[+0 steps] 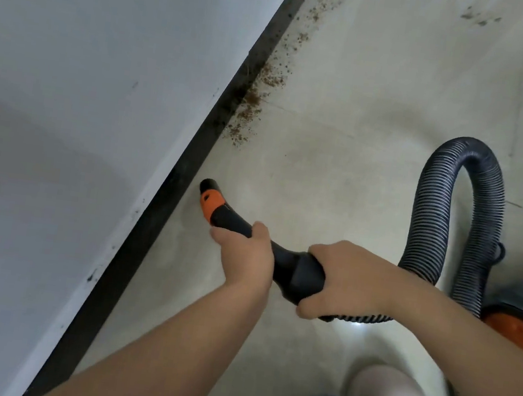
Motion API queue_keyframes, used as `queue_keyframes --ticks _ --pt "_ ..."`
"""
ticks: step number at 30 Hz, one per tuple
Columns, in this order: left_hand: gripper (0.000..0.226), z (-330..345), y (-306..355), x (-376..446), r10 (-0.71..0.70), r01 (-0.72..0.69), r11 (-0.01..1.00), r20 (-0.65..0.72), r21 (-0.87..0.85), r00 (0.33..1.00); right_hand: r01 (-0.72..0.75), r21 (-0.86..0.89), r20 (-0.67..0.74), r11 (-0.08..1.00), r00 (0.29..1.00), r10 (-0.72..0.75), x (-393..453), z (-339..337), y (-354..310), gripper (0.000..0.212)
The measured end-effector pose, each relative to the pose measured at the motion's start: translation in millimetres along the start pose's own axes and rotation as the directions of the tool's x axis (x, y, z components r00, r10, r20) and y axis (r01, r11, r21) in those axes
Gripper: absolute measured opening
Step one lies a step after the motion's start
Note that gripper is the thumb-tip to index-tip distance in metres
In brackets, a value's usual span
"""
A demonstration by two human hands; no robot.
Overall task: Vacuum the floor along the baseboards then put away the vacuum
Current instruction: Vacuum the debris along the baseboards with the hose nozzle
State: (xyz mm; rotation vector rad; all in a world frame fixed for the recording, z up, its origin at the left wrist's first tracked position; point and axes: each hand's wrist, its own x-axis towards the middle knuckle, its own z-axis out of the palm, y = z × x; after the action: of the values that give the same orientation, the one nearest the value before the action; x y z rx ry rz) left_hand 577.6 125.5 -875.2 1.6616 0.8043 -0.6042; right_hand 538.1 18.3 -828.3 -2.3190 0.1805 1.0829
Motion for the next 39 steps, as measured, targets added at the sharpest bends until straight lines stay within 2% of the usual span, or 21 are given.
queue_keyframes --ticks 4,7,14,19,22,25,28,29,31,32,35,37,38,39 --pt "0.064 -20 -12 -33 -0.122 0.123 0.992 -0.059 0.008 0.991 -0.021 0.006 0.127 1.0 0.992 0.02 -31 9 -15 0.036" --pt "0.063 -36 -17 -30 -0.177 0.182 0.982 -0.084 0.051 0.981 -0.007 0.005 0.165 1.0 0.986 0.006 -26 27 -25 0.035" --pt "0.065 -62 7 -16 -0.198 0.198 0.979 -0.004 0.045 0.98 -0.005 -0.016 0.051 1.0 0.999 0.005 -10 34 -47 0.036" --pt "0.067 -86 46 -103 -0.115 0.115 0.981 -0.01 0.156 0.993 0.011 0.06 -0.013 0.998 1.0 -0.01 -93 28 -55 0.041" --pt "0.072 -88 84 -177 -0.023 0.015 0.968 0.027 0.252 0.999 -0.023 0.009 -0.019 1.0 1.0 0.023 -156 5 -54 0.047" --pt "0.074 -77 124 -238 0.156 -0.196 0.914 0.139 0.356 0.978 -0.083 -0.144 0.01 0.986 0.996 0.085 -213 -28 -44 0.053" --pt "0.08 -61 154 -291 0.351 -0.454 0.752 0.293 0.477 0.889 -0.137 -0.247 0.041 0.959 0.988 0.152 -266 -58 -25 0.05" --pt "0.081 -55 163 -309 0.412 -0.54 0.675 0.35 0.503 0.841 -0.172 -0.25 0.015 0.953 0.983 0.181 -285 -69 -18 0.04" --pt "0.076 -39 176 -344 0.504 -0.668 0.535 0.439 0.518 0.744 -0.251 -0.269 -0.142 0.93 0.965 0.22 -324 -93 -3 0.014" --pt "0.074 -30 179 -362 0.509 -0.694 0.47 0.475 0.545 0.718 -0.292 -0.281 -0.239 0.915 0.944 0.228 -345 -104 4 0.004" --pt "0.073 5 186 -413 0.441 -0.714 0.35 0.566 0.607 0.697 -0.355 -0.214 -0.53 0.91 0.825 0.197 -406 -136 32 0.007" --pt "0.067 30 184 -446 0.407 -0.751 0.281 0.634 0.598 0.657 -0.289 -0.144 -0.762 0.947 0.643 0.08 -443 -151 56 0.01" --pt "0.066 42 181 -462 0.39 -0.776 0.234 0.675 0.586 0.627 -0.285 -0.122 -0.847 0.951 0.53 0.05 -463 -157 68 0.012" --pt "0.066 54 178 -477 0.371 -0.804 0.176 0.718 0.568 0.589 -0.317 -0.093 -0.887 0.944 0.457 0.066 -483 -161 80 0.014"
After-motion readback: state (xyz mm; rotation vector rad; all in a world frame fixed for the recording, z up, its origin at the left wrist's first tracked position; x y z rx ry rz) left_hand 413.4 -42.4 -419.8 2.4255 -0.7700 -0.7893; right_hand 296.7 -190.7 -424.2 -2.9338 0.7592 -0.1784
